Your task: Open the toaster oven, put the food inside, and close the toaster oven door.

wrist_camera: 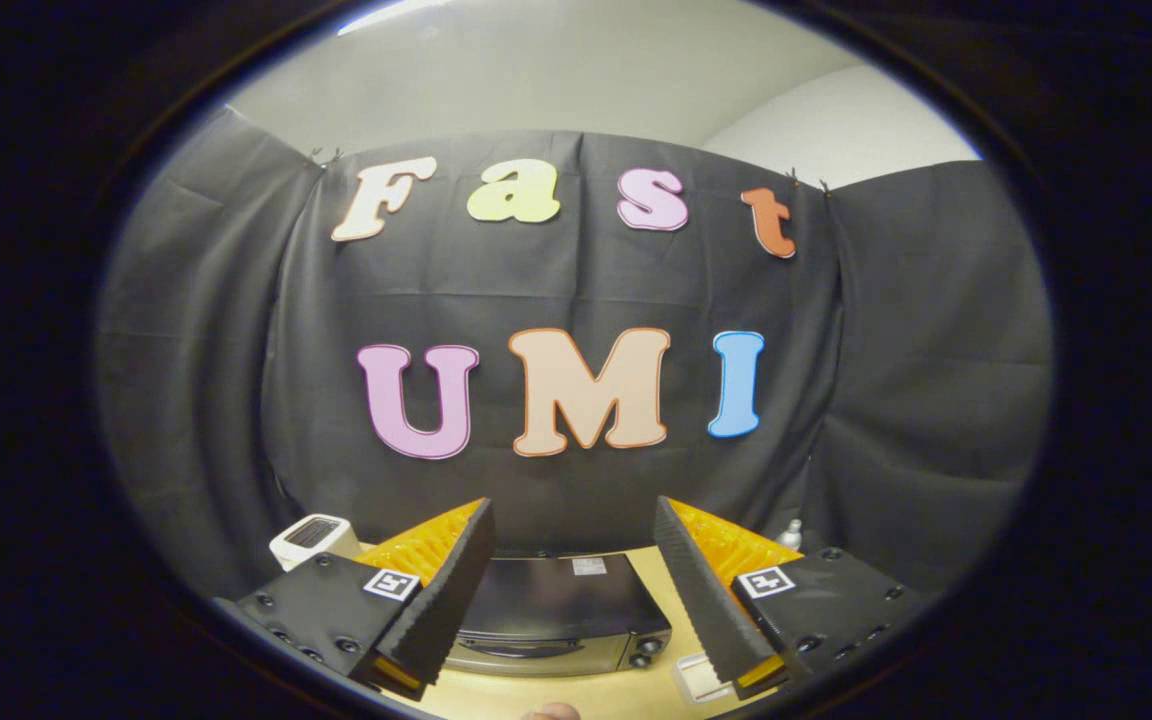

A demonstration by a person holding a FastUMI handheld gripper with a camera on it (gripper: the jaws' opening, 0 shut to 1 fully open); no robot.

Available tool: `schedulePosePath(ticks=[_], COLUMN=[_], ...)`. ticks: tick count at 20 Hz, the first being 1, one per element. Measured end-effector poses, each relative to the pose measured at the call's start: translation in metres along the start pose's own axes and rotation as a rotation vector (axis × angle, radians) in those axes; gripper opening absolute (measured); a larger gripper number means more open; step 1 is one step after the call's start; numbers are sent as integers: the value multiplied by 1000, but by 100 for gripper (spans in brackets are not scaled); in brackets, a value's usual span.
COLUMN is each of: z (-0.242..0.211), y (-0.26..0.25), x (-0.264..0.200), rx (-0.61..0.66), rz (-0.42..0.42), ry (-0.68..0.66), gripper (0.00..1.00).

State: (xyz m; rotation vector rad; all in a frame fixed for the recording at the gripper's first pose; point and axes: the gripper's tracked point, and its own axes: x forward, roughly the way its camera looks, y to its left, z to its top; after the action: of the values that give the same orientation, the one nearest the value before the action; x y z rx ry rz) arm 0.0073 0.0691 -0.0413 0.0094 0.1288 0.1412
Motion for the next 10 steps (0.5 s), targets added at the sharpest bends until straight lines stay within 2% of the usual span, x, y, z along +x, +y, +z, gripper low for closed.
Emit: schedulePosePath(ticks=[10], z=[-23], y=[24], x=[20], rx=[36], rz=[70], ry=[21], gripper=[98])
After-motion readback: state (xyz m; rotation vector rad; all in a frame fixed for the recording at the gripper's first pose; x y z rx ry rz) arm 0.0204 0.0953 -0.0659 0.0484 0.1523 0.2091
